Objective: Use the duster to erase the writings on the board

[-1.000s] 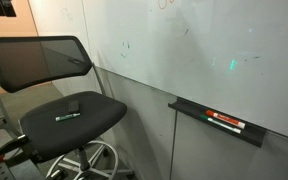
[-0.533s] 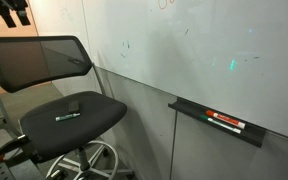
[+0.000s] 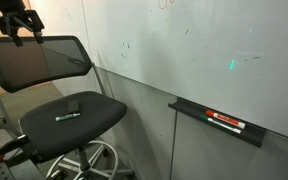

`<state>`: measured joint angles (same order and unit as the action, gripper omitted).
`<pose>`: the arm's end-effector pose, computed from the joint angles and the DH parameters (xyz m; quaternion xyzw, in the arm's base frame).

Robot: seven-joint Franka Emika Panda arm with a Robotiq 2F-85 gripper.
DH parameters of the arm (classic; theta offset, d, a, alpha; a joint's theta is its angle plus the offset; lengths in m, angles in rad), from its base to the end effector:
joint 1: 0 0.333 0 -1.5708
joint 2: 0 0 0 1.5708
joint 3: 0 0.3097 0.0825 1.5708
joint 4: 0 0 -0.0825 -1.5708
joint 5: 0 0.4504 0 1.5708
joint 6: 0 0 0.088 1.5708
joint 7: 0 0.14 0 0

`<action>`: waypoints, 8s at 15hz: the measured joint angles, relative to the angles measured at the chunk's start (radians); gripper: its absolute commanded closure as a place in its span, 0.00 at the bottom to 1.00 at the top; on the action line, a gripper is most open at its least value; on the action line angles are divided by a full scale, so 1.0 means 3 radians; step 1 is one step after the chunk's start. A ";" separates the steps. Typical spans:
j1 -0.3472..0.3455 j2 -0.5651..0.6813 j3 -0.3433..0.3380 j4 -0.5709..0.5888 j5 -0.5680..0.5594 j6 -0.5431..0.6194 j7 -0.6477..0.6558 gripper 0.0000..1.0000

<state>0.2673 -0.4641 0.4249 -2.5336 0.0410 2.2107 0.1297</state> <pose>0.3757 0.2961 0.3595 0.9636 0.2507 0.0780 0.0495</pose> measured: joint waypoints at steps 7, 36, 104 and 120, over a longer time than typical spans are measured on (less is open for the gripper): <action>0.0008 0.0779 -0.0038 0.0272 -0.0609 0.0192 -0.0304 0.00; 0.0913 0.3890 -0.0662 0.2082 -0.2709 0.0210 -0.0067 0.00; 0.0947 0.3908 -0.1153 0.2913 -0.2007 0.0132 0.0268 0.69; 0.0834 0.3272 -0.1513 0.2598 -0.3865 0.0433 0.2358 0.69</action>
<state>0.5176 0.5176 -0.0291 -1.7543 -1.1184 2.3406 0.8372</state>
